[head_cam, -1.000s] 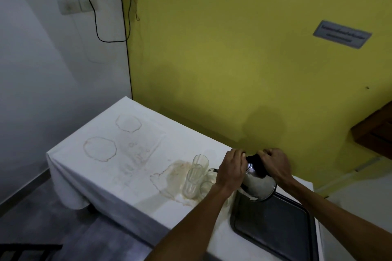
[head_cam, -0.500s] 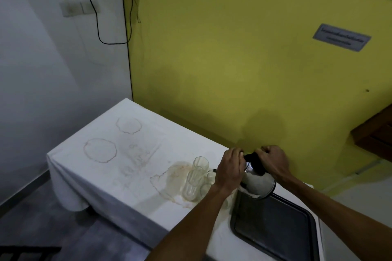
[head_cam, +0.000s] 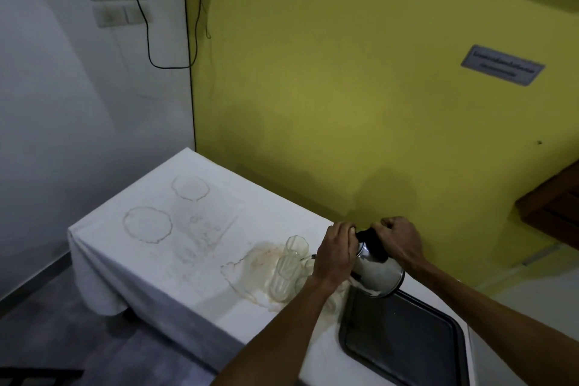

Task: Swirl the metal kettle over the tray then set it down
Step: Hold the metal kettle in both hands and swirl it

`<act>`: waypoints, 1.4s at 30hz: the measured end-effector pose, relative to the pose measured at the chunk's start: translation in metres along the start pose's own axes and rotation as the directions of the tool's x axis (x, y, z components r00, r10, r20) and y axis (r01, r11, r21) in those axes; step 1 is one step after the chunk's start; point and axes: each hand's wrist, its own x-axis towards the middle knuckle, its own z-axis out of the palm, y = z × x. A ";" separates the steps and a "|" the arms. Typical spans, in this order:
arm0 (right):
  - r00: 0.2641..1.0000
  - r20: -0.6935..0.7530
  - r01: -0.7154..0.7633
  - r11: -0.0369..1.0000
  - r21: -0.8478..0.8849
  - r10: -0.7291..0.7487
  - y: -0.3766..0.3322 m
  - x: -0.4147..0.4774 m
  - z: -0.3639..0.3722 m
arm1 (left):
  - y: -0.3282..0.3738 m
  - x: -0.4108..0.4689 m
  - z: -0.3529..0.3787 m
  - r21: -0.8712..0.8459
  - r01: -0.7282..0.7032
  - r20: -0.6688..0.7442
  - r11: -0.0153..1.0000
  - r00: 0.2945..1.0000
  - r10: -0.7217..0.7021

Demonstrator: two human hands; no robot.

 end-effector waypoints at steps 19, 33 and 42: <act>0.999 -0.002 0.046 0.999 0.015 -0.046 -0.001 0.005 0.006 | 0.001 0.001 -0.007 -0.008 0.024 0.009 1.000 1.000 -0.024; 0.996 0.002 0.089 0.996 -0.030 -0.089 -0.006 0.012 0.004 | 0.000 0.005 -0.011 -0.019 0.046 -0.016 0.999 0.999 -0.047; 0.994 0.006 0.109 0.990 -0.091 -0.109 -0.014 0.011 0.001 | 0.000 0.003 -0.011 -0.029 0.048 -0.012 0.998 0.999 -0.049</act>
